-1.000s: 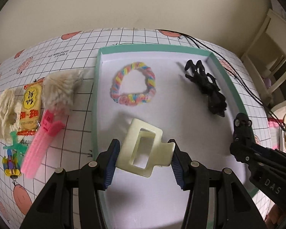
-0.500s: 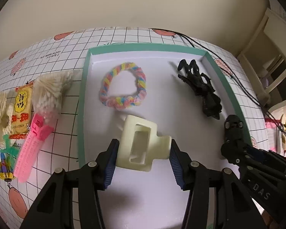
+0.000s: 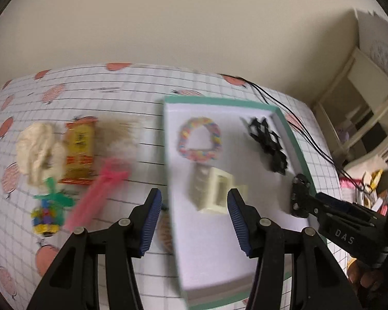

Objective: Organize objects
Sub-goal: 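Open right tool to set the car in the tray while left tool releases the clip, then move both tools back from the tray toward the remaining items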

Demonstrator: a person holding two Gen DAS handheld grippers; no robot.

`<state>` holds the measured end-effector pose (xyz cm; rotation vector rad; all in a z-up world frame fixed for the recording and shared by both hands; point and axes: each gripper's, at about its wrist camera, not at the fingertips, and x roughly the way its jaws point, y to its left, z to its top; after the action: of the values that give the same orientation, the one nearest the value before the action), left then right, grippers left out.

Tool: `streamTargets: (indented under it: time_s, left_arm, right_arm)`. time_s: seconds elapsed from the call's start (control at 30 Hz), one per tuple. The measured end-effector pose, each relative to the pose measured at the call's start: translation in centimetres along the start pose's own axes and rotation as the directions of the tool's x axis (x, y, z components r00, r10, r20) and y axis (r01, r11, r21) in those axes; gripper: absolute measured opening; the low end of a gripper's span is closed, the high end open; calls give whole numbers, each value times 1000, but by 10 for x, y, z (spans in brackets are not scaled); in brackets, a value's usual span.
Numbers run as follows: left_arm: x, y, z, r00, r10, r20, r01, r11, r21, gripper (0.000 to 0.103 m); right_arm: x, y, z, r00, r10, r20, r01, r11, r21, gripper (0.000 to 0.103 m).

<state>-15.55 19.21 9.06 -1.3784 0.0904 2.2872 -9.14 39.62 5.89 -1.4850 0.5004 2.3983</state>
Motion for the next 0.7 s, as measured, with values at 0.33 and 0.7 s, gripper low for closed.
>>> streamTargets:
  time_s: [0.33,0.7]
  left_arm:
    - [-21,84,-5,997,73,32,-67,984,-165,73]
    - [-27,126,-8,989,132,71,-111,965,-237,103]
  right_arm:
    - [1,45,-4,1000,10,13,-10,999,-45,67]
    - [-1,71,-4,999,11,41,-9,999,-50,99]
